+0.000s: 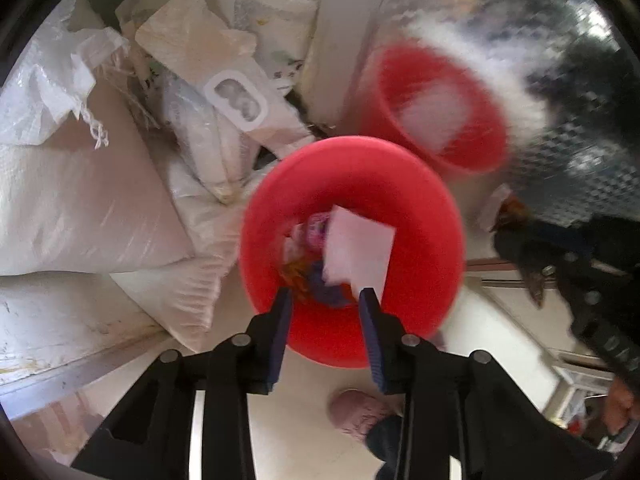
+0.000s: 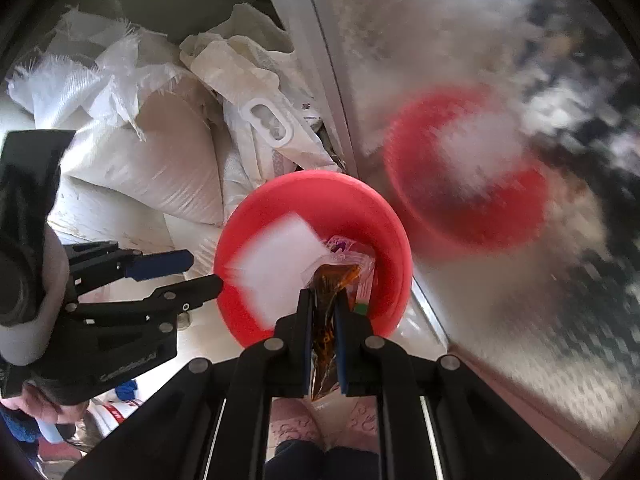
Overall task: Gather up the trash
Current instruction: 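Open the left gripper over the red bin while the right gripper releases the sachet, then raise both tools back up to the counter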
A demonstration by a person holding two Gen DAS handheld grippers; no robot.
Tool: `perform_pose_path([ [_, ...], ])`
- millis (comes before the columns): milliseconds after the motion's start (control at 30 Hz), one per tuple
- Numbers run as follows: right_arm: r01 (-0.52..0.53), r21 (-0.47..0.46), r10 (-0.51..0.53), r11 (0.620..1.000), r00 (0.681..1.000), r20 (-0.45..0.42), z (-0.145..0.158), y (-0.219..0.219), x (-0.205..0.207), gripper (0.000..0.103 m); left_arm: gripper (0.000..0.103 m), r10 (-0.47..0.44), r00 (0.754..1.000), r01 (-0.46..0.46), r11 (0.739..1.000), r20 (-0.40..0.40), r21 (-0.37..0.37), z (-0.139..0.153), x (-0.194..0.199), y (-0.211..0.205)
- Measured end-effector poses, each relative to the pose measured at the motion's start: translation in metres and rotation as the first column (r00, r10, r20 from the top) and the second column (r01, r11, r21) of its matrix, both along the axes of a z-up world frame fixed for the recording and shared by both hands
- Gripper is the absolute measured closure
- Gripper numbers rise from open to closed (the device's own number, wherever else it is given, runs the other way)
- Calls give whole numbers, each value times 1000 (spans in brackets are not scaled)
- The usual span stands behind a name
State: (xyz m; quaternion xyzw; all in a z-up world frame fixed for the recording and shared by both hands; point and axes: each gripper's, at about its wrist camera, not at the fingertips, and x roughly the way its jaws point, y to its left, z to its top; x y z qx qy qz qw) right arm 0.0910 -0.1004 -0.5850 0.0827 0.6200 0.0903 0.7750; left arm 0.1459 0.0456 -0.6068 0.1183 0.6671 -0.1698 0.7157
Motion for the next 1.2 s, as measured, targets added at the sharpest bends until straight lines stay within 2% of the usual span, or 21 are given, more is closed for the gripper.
perform_pose_path([
  [233,-45,0,45,999,999,-9,9,11,-1,94,69,54,998,-54,999,13,-7,9,-1,16],
  [300,-63,8,64,998,998,-7,13,16,0,94,58,78,997,-78,997,17,-28,18,-2,23],
  [367,-91,23,91,996,996,-5,17,23,2,94,37,111,994,-110,993,21,-44,29,-4,31],
  [433,-123,39,123,992,992,-3,17,29,5,94,33,125,992,-124,991,26,-50,37,-6,38],
  [533,-164,47,165,985,986,-9,14,40,9,94,24,136,990,-135,991,43,-17,41,-8,48],
  [933,-292,37,291,956,956,25,12,69,23,92,21,216,975,-217,976,41,17,42,-11,78],
  [967,-300,40,299,953,954,27,13,70,24,90,21,222,974,-222,975,38,16,42,-11,79],
  [1033,-311,47,310,949,950,28,14,71,25,70,21,231,972,-232,973,41,18,42,-9,81],
  [1067,-311,31,310,950,950,34,15,71,26,51,21,236,971,-237,971,46,21,43,-9,82],
  [1100,-313,19,312,950,949,43,16,71,26,45,21,241,969,-242,970,49,23,44,-8,84],
  [1200,-321,-3,321,947,947,36,16,73,27,37,20,248,968,-250,968,48,29,47,-9,83],
])
